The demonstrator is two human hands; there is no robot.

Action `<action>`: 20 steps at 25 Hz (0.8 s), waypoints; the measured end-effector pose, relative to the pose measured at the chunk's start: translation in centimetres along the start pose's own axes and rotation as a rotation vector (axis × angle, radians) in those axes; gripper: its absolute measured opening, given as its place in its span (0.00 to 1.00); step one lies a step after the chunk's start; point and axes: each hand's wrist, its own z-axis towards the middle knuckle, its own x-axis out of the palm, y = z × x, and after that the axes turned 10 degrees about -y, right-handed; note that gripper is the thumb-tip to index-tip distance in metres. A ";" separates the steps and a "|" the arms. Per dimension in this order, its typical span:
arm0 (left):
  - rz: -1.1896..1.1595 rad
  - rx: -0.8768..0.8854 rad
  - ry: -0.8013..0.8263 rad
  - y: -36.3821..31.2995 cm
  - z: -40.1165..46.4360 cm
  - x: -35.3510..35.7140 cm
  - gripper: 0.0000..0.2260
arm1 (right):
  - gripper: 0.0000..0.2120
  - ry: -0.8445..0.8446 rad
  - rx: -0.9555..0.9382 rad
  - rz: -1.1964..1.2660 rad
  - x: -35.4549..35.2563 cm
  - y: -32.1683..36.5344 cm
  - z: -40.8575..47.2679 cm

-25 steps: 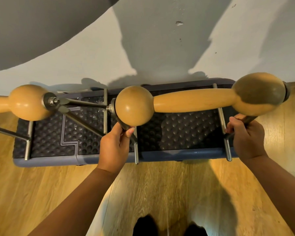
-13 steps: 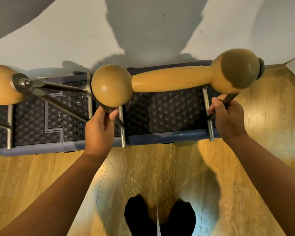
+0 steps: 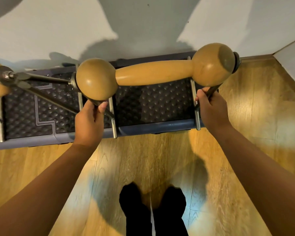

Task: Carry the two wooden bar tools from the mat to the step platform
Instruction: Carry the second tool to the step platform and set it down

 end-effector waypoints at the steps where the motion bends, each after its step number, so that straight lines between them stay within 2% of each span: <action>1: 0.015 -0.004 0.007 0.0 0.0 -0.1 0.15 | 0.16 0.005 0.010 -0.015 0.0 0.1 -0.1; 4: 0.084 -0.032 0.005 -0.3 -0.2 -0.3 0.12 | 0.07 -0.001 0.075 -0.077 -0.1 0.7 -0.8; 8: 0.171 -0.056 0.058 -1.3 -1.1 -1.0 0.08 | 0.15 0.034 0.231 -0.034 -0.4 2.6 -2.9; 10: 0.156 -0.072 0.101 -2.0 -1.7 -2.1 0.12 | 0.19 0.069 0.293 -0.009 -0.9 4.1 -4.2; 14: 0.203 -0.112 0.125 -4.5 -2.7 -5.5 0.28 | 0.22 0.216 0.507 -0.144 -2.2 8.2 -7.1; 15: 0.211 -0.124 0.112 -5.3 -2.9 -6.6 0.29 | 0.19 0.273 0.481 -0.194 -2.7 10.0 -8.0; 16: 0.216 -0.126 0.098 -6.2 -3.1 -7.7 0.29 | 0.14 0.308 0.371 -0.234 -3.3 11.6 -8.9; 17: 0.217 -0.110 0.082 -7.4 -3.2 -9.1 0.28 | 0.10 0.296 0.196 -0.252 -3.9 13.6 -9.7; 19: 0.230 -0.021 0.070 -10.2 -3.4 -12.3 0.24 | 0.13 0.250 -0.201 -0.243 -5.3 17.9 -11.3; 20: 0.239 0.047 0.079 -11.8 -3.3 -14.0 0.23 | 0.11 0.273 -0.302 -0.218 -6.2 20.5 -11.9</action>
